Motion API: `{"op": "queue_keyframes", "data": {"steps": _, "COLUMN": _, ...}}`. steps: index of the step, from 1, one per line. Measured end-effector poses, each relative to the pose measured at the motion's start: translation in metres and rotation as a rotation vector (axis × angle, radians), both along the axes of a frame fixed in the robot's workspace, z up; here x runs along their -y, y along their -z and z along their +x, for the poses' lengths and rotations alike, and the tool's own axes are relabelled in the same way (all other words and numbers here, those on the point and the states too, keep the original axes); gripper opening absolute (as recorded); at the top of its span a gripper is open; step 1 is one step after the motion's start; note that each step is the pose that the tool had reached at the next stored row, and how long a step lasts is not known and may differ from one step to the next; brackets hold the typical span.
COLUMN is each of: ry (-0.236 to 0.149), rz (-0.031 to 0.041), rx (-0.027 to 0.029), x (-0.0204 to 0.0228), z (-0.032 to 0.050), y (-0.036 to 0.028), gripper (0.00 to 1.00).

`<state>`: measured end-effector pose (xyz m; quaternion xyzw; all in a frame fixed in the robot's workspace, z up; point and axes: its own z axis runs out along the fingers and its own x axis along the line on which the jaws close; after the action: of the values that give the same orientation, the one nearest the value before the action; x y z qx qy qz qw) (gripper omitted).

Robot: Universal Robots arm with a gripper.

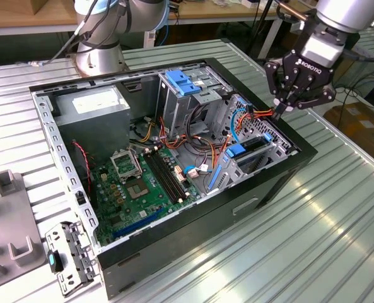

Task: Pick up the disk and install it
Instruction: 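Insert the first disk wire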

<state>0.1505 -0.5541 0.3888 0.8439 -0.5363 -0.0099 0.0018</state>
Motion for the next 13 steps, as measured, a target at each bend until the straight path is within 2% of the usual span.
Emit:
{"op": "queue_keyframes", "data": {"steps": 8, "ry": -0.047, "rz": -0.0001, "rx": 0.0000, "x": -0.0025, "z": 0.0071, "y": 0.0000, "gripper": 0.11}}
{"op": "queue_keyframes", "data": {"steps": 13, "ry": -0.067, "rz": -0.0001, "rx": 0.0000, "x": -0.0052, "z": 0.0155, "y": 0.0000, "gripper": 0.11}}
